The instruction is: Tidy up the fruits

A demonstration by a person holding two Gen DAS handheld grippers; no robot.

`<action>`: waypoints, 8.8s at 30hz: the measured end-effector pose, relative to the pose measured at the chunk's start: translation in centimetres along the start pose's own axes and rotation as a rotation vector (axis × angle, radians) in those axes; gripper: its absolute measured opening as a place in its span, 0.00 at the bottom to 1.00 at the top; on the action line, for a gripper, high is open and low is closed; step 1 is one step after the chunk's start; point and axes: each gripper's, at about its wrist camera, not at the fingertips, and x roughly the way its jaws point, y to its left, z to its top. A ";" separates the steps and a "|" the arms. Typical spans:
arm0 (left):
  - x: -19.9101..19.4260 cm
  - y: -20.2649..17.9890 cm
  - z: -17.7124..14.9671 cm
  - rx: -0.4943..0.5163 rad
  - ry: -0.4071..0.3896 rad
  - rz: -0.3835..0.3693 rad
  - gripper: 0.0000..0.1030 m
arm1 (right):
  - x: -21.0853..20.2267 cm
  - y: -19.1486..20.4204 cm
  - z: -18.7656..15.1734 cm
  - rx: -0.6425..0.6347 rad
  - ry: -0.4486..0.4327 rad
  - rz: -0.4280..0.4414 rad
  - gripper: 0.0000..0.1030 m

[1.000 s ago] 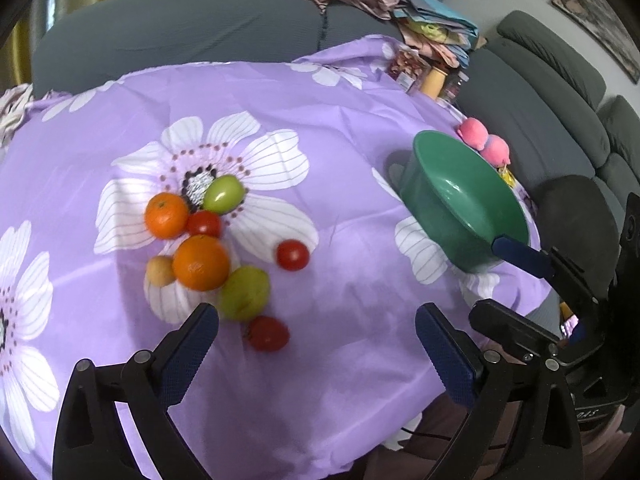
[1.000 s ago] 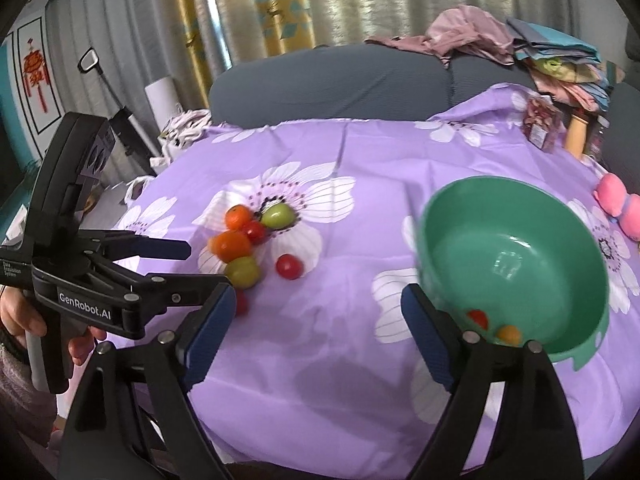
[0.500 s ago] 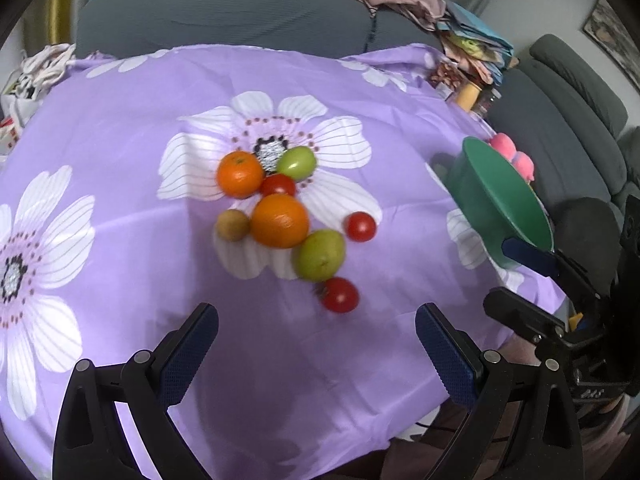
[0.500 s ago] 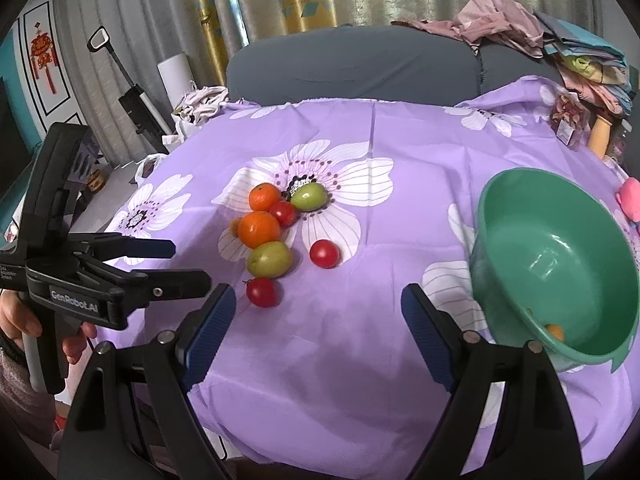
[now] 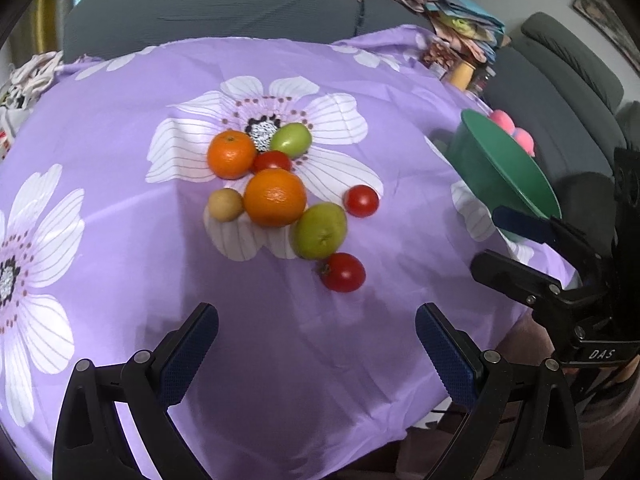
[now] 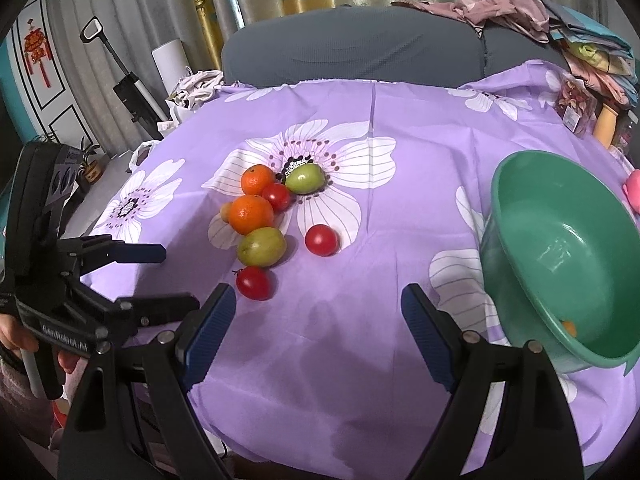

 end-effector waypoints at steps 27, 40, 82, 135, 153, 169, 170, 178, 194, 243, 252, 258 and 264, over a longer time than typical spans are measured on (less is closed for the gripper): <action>3.0 -1.0 1.5 0.030 0.043 0.003 0.96 | 3.2 -2.4 1.7 0.057 0.039 0.068 0.82; 3.7 -2.0 2.0 0.074 0.049 0.013 0.87 | 4.2 -2.6 2.2 0.052 0.050 0.084 0.82; 3.2 1.6 2.0 0.006 0.030 -0.018 0.28 | 10.9 -0.7 4.4 -0.080 0.209 0.079 0.42; -1.6 -3.0 6.7 0.095 -0.105 -0.088 0.27 | 1.7 -4.3 3.7 0.019 -0.029 0.052 0.27; 0.7 -14.0 13.0 0.298 -0.114 -0.234 0.27 | -5.1 -12.6 2.0 0.186 -0.183 -0.088 0.27; 6.9 -20.7 13.5 0.405 0.032 -0.251 0.27 | -6.3 -17.4 -1.1 0.308 -0.185 -0.156 0.28; 7.0 -20.7 13.4 0.404 0.035 -0.246 0.27 | -6.3 -17.6 -1.2 0.313 -0.184 -0.157 0.28; 7.0 -20.8 13.2 0.385 0.030 -0.221 0.27 | -6.6 -17.7 -1.6 0.328 -0.186 -0.159 0.30; 3.6 -16.5 11.0 0.279 -0.019 -0.155 0.73 | -7.9 -15.5 -1.8 0.295 -0.214 -0.153 0.56; 0.6 -0.2 3.7 -0.092 -0.015 -0.062 0.95 | -0.2 -1.3 0.9 0.004 -0.013 0.065 0.75; 1.4 0.4 4.2 -0.097 -0.002 -0.109 0.95 | 2.3 -0.8 1.3 -0.021 0.038 0.055 0.75; 1.6 0.5 4.7 -0.096 -0.005 -0.147 0.95 | 3.6 -0.8 1.7 -0.024 0.058 0.061 0.75; 1.8 0.6 5.1 -0.107 -0.003 -0.201 0.95 | 4.5 -0.5 2.1 -0.037 0.071 0.076 0.74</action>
